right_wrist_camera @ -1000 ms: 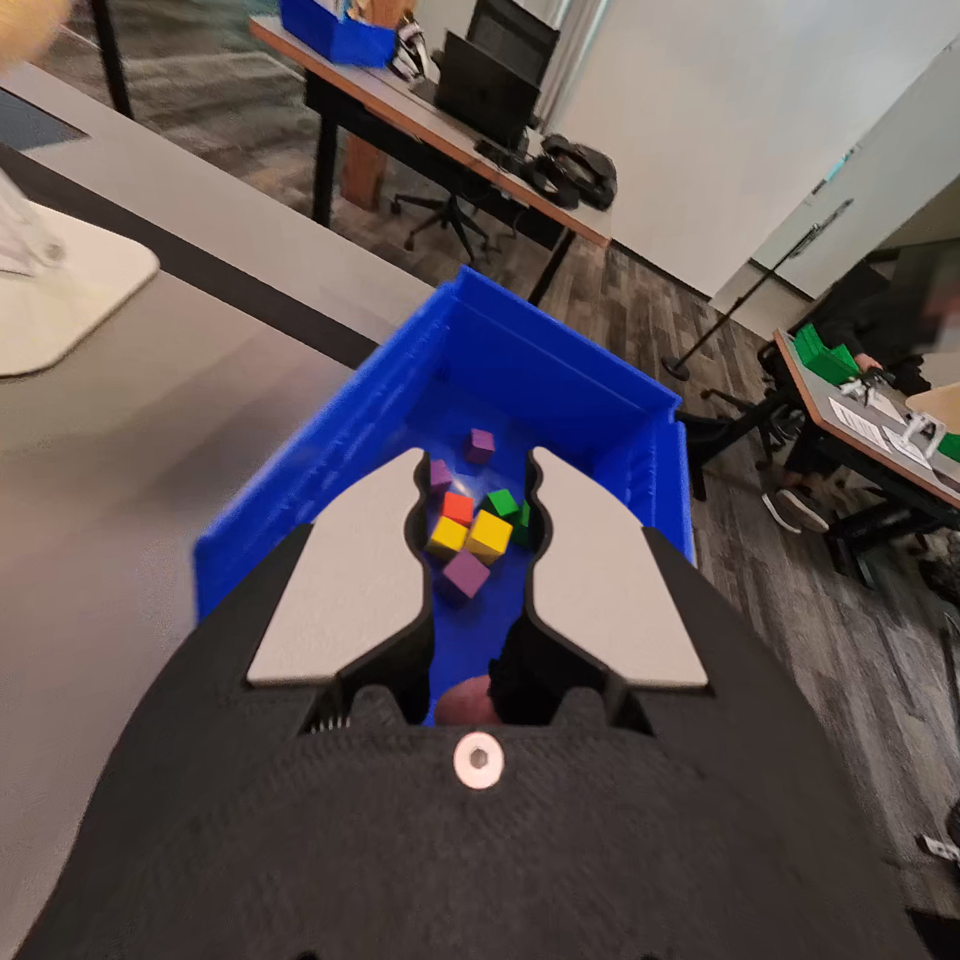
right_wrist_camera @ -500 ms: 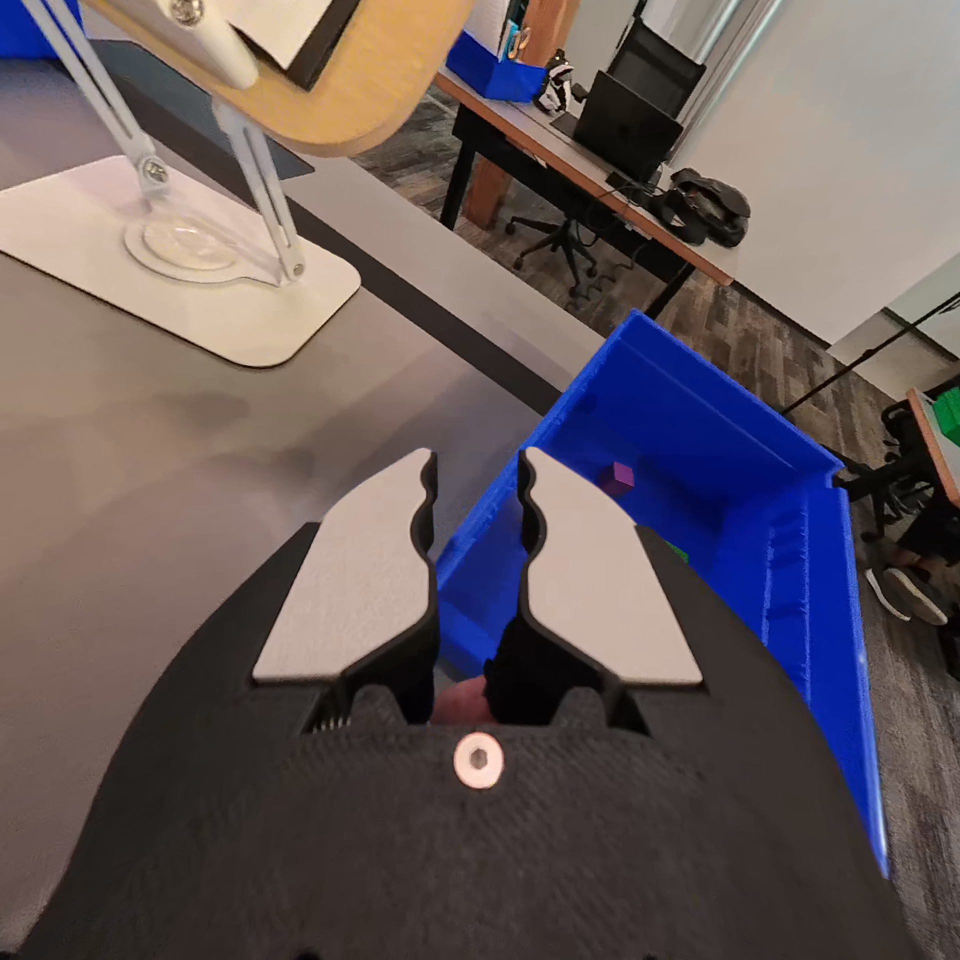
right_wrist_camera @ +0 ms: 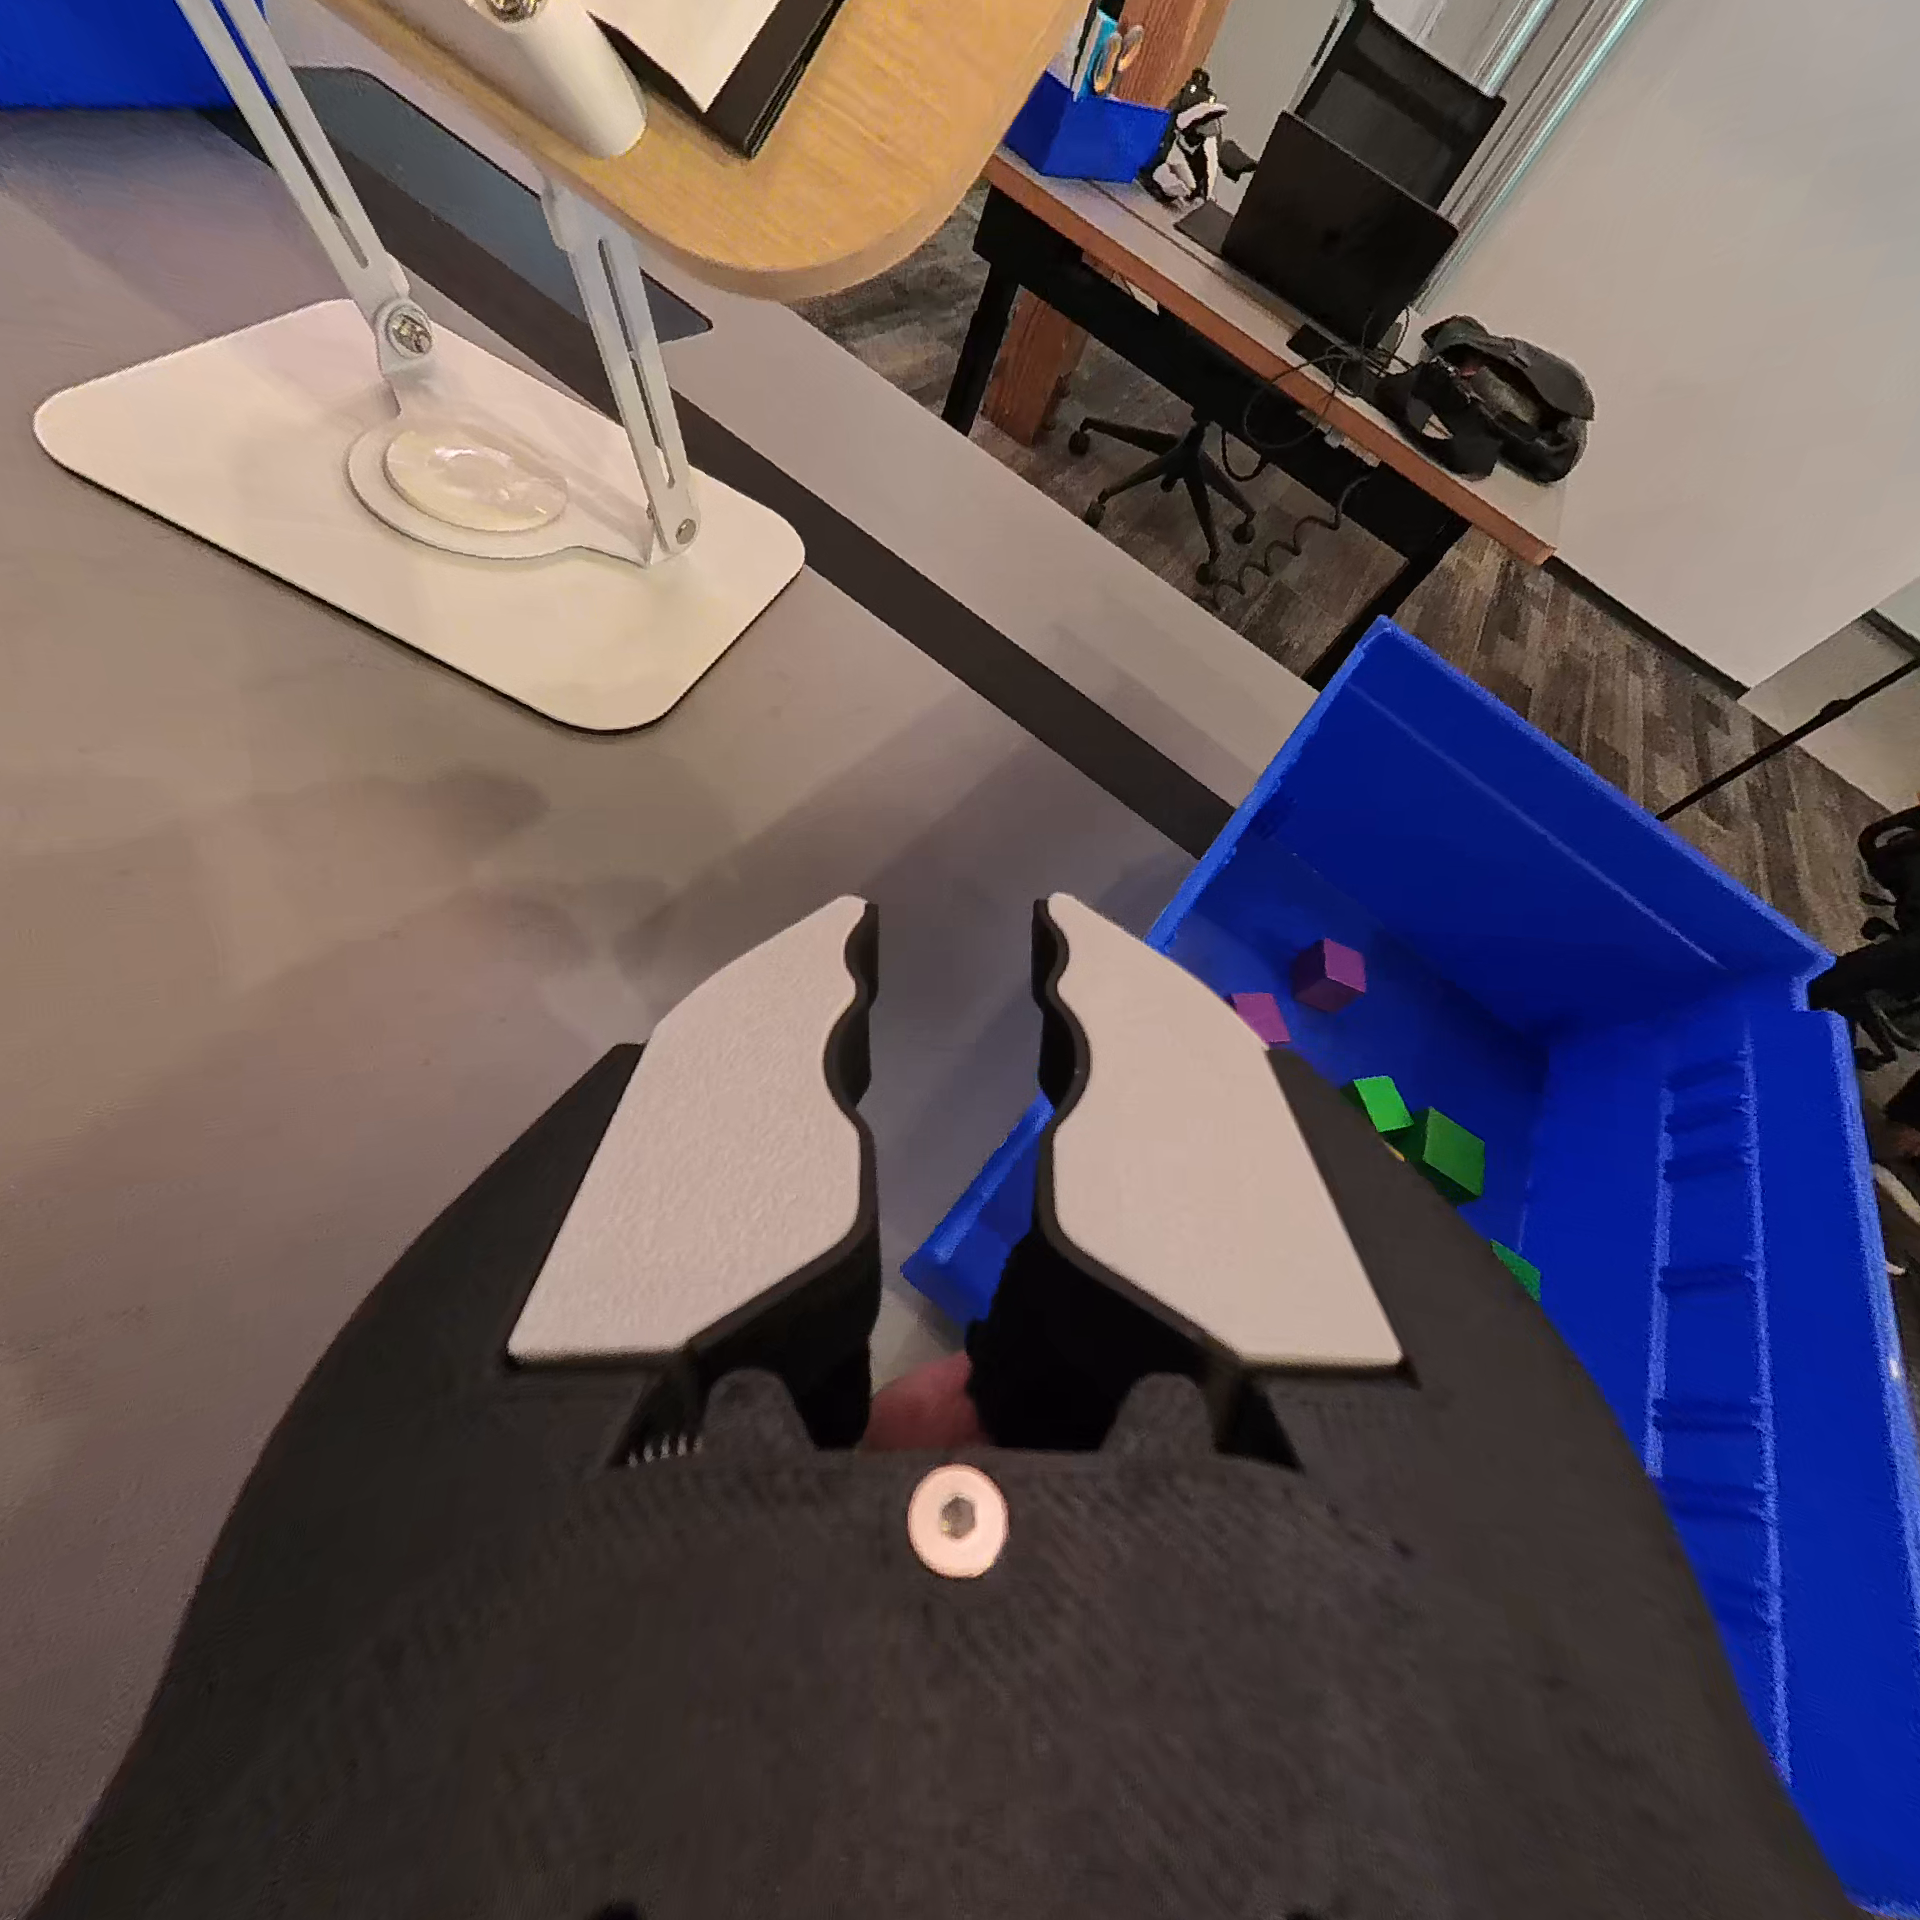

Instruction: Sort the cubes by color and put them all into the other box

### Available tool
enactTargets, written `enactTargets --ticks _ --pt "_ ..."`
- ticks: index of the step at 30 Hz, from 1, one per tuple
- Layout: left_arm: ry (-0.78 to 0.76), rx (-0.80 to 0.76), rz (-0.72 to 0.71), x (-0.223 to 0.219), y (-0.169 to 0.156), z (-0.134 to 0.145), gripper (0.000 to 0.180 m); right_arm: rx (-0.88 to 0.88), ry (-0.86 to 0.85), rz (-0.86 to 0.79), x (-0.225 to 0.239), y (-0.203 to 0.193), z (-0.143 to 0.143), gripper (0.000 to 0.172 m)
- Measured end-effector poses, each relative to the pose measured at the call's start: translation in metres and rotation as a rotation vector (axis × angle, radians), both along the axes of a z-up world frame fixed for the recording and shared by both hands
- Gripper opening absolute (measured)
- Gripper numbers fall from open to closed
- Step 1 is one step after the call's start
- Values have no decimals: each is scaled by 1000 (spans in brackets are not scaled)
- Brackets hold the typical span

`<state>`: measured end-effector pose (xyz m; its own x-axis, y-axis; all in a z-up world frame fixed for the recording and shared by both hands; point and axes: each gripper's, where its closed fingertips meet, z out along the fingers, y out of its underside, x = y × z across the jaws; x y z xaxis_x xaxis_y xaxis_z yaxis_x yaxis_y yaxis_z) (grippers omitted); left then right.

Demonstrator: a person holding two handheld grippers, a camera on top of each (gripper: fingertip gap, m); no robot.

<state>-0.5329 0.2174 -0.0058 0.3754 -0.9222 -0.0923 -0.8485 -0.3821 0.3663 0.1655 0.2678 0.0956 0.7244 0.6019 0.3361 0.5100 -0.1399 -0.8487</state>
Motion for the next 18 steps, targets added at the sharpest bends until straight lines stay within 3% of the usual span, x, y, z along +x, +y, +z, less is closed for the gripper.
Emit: enactTargets --ticks 6,11,14,18 --pt "84 -53 -16 -11 -3 -19 30 2 4 5 -3 3 -1 28" --pt "13 82 116 -4 8 2 30 39 20 58 -17 -2 14 30" --pt "-205 236 299 30 17 40 30 100 55 184 -51 -19 34 34" --pt "-700 338 469 125 11 99 29 185 103 394 -116 -52 61 42"
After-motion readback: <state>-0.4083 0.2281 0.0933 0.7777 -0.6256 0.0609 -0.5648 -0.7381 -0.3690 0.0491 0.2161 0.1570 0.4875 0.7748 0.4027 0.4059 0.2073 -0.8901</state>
